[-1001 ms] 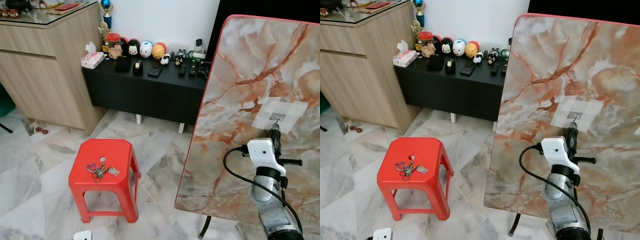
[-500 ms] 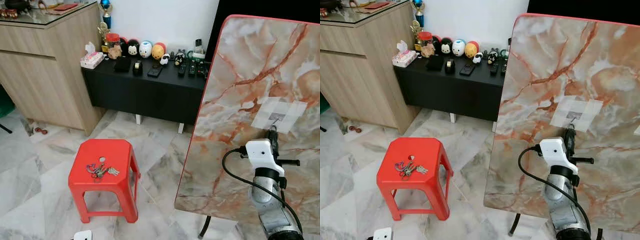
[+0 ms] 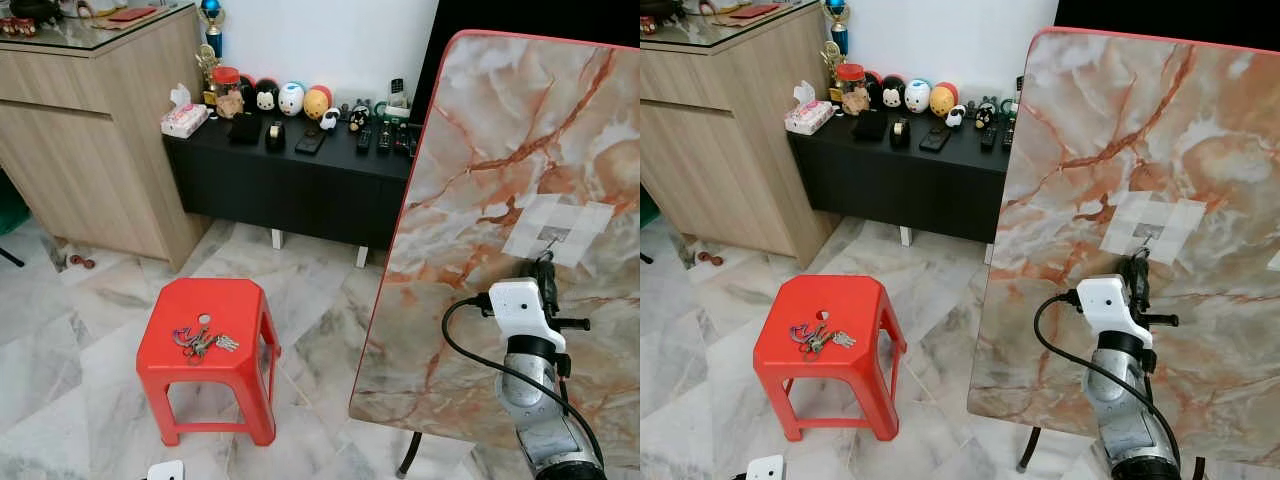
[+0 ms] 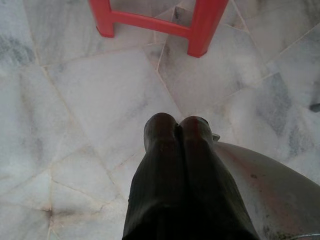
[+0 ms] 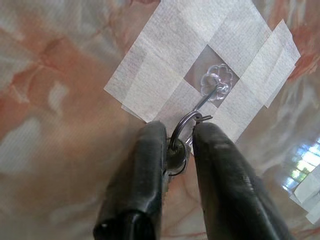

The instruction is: Hang keys on a hook

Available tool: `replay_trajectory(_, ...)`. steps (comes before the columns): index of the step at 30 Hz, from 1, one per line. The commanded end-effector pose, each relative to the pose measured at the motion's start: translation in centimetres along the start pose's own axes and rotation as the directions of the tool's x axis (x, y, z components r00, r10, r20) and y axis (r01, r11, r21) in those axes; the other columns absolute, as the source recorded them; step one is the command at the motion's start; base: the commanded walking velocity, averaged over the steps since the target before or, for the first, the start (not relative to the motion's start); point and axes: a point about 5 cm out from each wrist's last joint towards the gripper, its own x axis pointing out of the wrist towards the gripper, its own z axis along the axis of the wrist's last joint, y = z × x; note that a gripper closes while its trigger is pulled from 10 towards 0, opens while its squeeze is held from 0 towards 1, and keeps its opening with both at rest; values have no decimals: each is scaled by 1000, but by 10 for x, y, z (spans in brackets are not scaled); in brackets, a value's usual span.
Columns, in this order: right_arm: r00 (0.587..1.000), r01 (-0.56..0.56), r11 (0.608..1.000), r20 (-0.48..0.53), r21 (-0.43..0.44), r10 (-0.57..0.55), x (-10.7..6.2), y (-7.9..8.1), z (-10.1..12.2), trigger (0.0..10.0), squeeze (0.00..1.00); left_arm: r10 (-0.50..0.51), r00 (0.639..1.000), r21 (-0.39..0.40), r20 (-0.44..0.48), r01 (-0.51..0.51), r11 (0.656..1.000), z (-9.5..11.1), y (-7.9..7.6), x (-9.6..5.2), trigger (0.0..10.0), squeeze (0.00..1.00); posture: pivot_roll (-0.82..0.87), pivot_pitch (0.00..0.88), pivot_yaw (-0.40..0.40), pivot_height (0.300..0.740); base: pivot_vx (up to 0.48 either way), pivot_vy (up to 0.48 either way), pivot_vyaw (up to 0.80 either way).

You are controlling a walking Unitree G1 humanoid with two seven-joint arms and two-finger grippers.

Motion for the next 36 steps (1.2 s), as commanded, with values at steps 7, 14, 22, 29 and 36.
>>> replay_trajectory(7,984,-176,978,28,115,174,-13,18,-2,10000,1000,4,1000,-15,-12,-4,1000,-5,1,-2,10000,0,202,0,-82,740,0,0,0)
replay_trajectory(14,905,-379,894,-105,239,412,-41,43,-31,10000,0,4,1000,-15,-14,-4,1000,-6,3,-2,10000,0,202,0,-81,740,0,0,0)
replay_trajectory(22,709,-293,851,-498,435,499,-86,54,-96,10000,0,11,1000,-8,-14,-11,1000,-6,6,-2,10000,0,208,0,-70,740,0,0,0)
replay_trajectory(29,495,-198,850,-698,489,517,-132,55,-129,10000,0,13,1000,26,-22,-13,1000,-4,11,-2,10000,0,181,0,-22,740,0,0,0)
replay_trajectory(36,312,-337,789,-730,513,608,-165,65,-136,10000,0,-4,1000,103,-27,7,995,2,16,-1,10000,0,171,0,12,740,0,0,0)
